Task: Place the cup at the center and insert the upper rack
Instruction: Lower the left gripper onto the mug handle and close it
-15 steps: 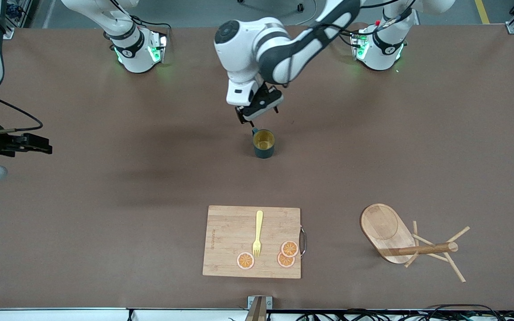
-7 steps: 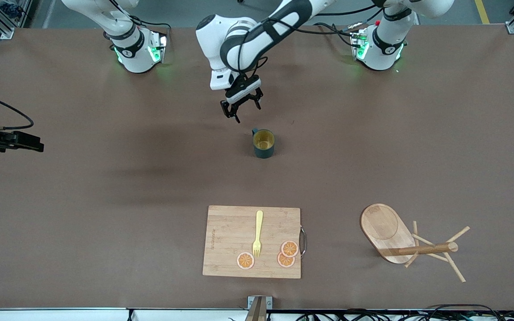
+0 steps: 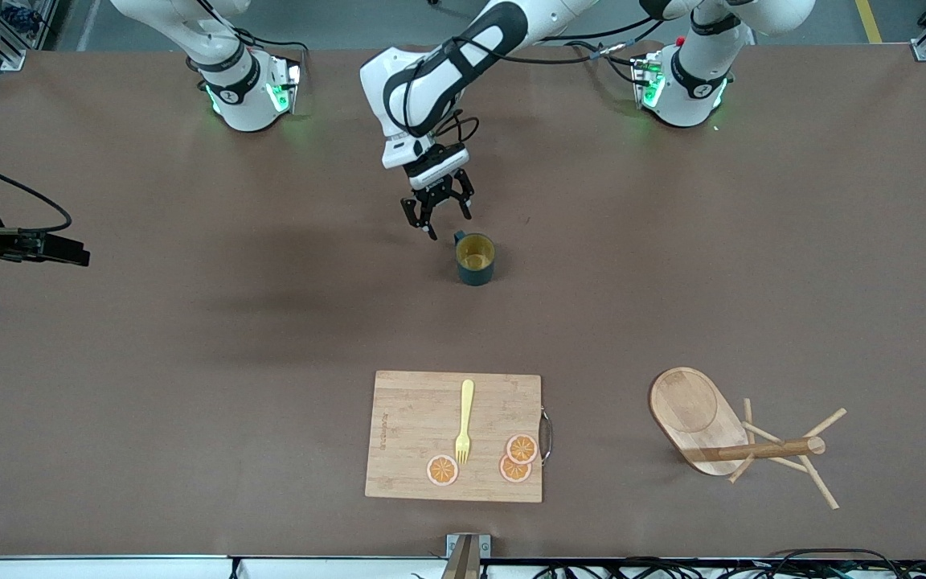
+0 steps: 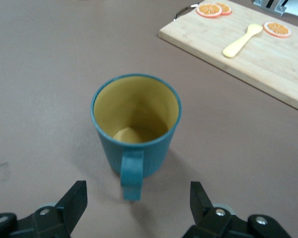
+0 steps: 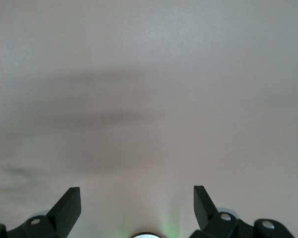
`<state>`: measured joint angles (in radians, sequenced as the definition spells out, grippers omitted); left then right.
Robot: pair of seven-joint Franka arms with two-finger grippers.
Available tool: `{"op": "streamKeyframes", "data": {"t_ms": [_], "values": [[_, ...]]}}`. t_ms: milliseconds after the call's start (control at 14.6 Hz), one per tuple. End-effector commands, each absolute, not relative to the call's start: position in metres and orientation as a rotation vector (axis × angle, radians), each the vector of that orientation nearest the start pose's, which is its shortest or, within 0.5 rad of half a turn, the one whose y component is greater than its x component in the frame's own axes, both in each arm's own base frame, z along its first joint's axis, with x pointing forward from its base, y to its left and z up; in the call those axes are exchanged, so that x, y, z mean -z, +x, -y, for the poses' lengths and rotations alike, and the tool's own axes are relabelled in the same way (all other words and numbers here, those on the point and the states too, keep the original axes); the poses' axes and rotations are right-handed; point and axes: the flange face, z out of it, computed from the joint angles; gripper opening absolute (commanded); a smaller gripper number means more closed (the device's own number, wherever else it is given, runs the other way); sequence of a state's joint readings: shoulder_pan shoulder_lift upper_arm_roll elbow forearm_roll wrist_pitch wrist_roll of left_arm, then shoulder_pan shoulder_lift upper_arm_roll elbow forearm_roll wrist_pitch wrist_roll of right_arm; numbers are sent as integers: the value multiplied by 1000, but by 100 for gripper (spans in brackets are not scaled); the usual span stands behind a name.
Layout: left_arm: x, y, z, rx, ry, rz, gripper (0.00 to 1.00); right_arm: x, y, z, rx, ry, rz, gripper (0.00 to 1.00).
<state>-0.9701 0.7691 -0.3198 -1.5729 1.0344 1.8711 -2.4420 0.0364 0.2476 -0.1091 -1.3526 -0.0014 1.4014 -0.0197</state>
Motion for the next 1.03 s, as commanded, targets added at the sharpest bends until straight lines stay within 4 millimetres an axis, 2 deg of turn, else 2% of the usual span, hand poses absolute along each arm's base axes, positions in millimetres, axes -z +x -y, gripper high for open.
{"op": "streamKeyframes", "data": {"t_ms": [0,137,274,479,752,821,957], "values": [[-186,281,615,1146,-2606,890,86,-591,593,44,-271,-3137,12,100],[-172,284,612,1190,-2594,840,82,-595,584,50,-277,-3133,2,100],[-161,286,608,1191,-2582,827,70,-599,574,52,-272,-3129,-5,100],[-161,289,607,1191,-2577,829,40,-598,574,52,-274,-3129,-5,100],[-171,293,614,1197,-2588,852,7,-598,575,49,-271,-3134,8,100],[-174,296,615,1197,-2591,856,1,-603,573,49,-256,-3135,8,100],[-184,299,617,1185,-2600,830,0,-606,577,45,-206,-3141,19,100]]}}
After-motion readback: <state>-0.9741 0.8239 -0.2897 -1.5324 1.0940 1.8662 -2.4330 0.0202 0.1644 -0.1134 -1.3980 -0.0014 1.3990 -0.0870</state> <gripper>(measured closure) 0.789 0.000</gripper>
